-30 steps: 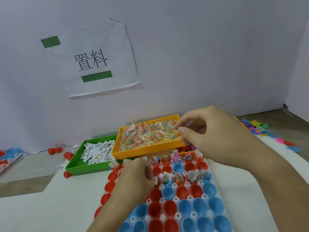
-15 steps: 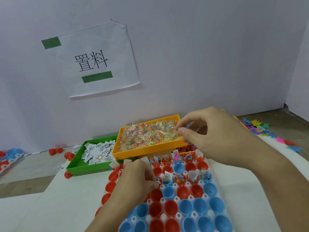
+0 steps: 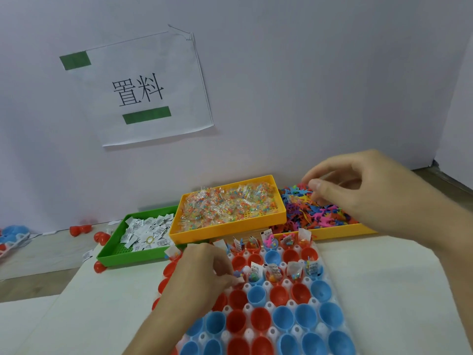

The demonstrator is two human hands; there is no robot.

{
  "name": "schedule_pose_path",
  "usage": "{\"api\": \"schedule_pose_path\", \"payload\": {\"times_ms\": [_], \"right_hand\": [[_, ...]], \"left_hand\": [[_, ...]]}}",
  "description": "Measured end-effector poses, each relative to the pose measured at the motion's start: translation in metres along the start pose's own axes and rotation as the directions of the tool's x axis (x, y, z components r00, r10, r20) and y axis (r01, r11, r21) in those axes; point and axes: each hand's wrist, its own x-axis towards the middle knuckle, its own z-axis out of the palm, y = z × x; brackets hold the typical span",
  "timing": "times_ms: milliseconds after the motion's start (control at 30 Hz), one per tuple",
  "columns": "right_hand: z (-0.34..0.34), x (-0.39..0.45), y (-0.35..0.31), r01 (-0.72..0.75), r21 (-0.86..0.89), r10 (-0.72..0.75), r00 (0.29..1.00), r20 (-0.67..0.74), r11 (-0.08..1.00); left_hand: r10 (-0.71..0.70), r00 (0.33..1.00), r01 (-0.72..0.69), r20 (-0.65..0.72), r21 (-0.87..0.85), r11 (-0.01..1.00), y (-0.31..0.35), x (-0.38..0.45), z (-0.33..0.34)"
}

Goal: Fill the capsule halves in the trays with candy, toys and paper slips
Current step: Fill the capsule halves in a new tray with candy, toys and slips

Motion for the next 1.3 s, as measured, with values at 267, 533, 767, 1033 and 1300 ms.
{"api": "schedule_pose_path", "payload": {"times_ms": [267,533,767,1033,1300], "right_hand": [[-0.023,0.002,0.05,-0.18,-0.043,0.17,0.97,-0.173,0.983],[0.014,0.01,0.073,-0.276,-0.209,0.264,0.961,-0.084,0.938],[0.047,0.016,0.091,-0.268,-0.404,0.277,0.96,-0.038,0.875],[0.055,0.01,0.108,-0.242,-0.339,0.211,0.969,-0.126,0.909],[0.059,0.012,0.118,-0.251,-0.185,0.191,0.938,-0.288,0.95]], "left_hand": [[-0.319,0.893,0.099,-0.318,-0.553,0.828,-0.104,-0.014,-0.047],[-0.586,0.721,-0.204,-0.369,-0.922,0.328,-0.194,-0.019,-0.011],[-0.539,0.663,-0.287,-0.52,-0.841,0.458,-0.206,-0.003,0.004],[-0.286,0.766,-0.334,-0.575,-0.737,0.588,-0.199,0.003,0.016],[-0.177,0.839,-0.275,-0.515,-0.68,0.68,-0.179,0.003,0.019]]}}
